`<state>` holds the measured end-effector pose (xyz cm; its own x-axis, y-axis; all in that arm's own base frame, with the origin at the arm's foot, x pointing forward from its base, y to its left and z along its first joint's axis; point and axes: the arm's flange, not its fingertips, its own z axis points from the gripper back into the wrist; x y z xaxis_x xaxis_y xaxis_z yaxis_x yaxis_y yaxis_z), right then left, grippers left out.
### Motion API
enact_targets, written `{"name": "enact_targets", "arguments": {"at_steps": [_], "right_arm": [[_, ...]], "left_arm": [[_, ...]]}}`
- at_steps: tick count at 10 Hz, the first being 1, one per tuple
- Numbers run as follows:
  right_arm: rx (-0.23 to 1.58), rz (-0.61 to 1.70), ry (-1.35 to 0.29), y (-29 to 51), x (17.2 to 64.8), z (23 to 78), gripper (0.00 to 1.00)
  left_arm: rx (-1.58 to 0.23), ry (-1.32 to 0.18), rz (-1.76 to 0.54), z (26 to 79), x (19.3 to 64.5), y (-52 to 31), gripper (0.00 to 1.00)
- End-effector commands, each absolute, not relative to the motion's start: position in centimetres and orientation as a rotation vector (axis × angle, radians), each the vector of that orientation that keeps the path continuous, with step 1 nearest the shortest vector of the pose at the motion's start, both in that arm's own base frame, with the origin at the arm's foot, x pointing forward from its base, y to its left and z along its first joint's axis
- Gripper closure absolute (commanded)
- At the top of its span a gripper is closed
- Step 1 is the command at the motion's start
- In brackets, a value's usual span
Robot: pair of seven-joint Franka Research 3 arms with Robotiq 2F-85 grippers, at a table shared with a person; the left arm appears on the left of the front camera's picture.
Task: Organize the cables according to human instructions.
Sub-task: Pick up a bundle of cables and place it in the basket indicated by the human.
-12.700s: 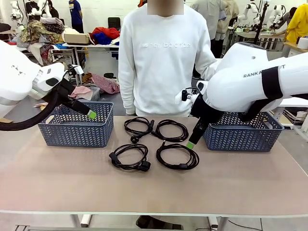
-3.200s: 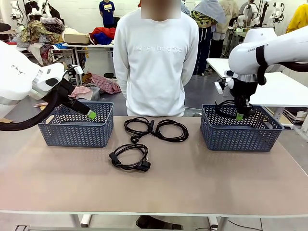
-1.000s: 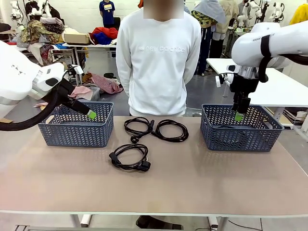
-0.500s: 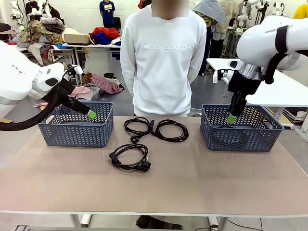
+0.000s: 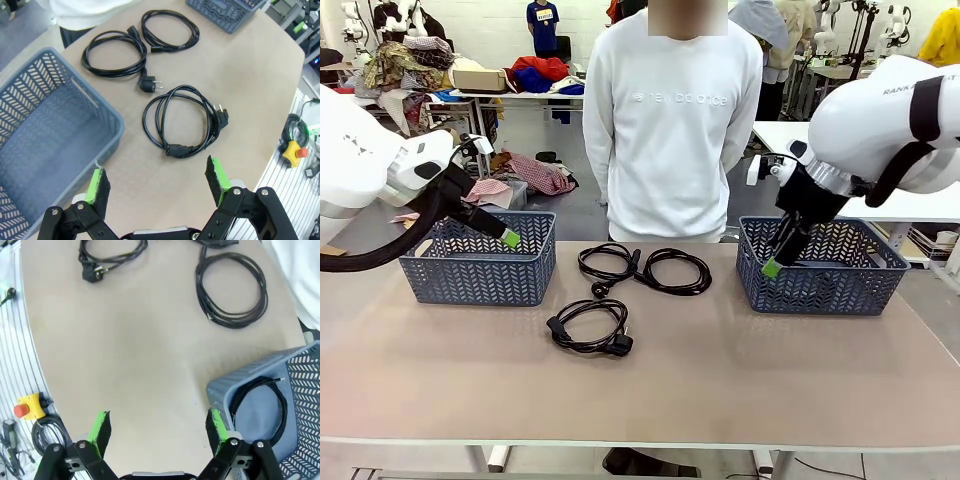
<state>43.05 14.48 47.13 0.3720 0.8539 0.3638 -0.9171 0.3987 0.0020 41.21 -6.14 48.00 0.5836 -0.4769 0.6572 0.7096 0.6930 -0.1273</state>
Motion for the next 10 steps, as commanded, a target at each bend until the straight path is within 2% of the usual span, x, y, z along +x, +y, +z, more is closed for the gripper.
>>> {"name": "enact_targets", "arguments": {"at_steps": [1,4,5,10], "right_arm": [[0.247,1.161,-0.389,14.52,41.85,46.21,0.0],[0.281,1.218,-0.38,14.98,41.68,45.87,0.0],[0.23,1.153,-0.349,15.08,42.04,46.37,0.0],[0.23,1.153,-0.349,15.08,42.04,46.37,0.0]], "left_arm": [[-0.421,-0.646,-0.731,47.76,41.3,-5.93,0.0],[-0.421,-0.646,-0.731,47.76,41.3,-5.93,0.0],[-0.421,-0.646,-0.731,47.76,41.3,-5.93,0.0],[-0.421,-0.646,-0.731,47.76,41.3,-5.93,0.0]]}}
